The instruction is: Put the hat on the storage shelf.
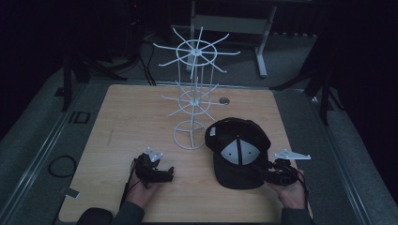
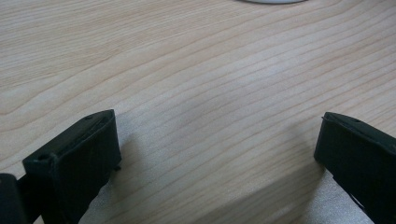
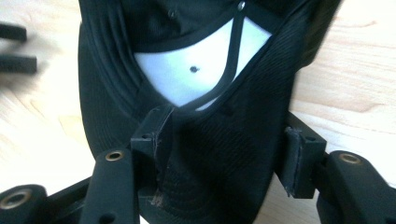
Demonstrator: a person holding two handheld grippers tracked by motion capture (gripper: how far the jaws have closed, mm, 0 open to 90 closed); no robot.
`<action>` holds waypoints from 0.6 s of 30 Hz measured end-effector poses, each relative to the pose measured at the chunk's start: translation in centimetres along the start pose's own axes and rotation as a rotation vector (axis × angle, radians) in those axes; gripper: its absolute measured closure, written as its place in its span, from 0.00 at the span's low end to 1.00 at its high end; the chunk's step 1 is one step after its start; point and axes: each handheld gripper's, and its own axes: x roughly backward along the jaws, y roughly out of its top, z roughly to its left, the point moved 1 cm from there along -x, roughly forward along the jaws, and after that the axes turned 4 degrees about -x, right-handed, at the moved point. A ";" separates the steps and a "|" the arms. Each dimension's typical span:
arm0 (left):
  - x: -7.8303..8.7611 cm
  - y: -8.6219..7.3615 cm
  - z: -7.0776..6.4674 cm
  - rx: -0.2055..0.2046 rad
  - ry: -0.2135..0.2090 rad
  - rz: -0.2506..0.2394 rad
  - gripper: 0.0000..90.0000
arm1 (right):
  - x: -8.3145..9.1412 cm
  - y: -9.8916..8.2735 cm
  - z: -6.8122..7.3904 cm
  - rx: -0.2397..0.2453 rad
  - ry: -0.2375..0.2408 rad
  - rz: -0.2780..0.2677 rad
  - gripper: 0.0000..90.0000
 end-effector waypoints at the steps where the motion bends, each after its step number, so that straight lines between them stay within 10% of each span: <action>1: 0.0 0.0 0.0 0.000 0.000 0.000 0.00 | -0.2 -0.1 0.1 0.001 0.006 0.014 0.48; 18: 0.0 0.0 0.0 0.000 0.000 0.000 0.00 | -1.6 -2.1 0.1 -0.018 0.176 0.102 0.62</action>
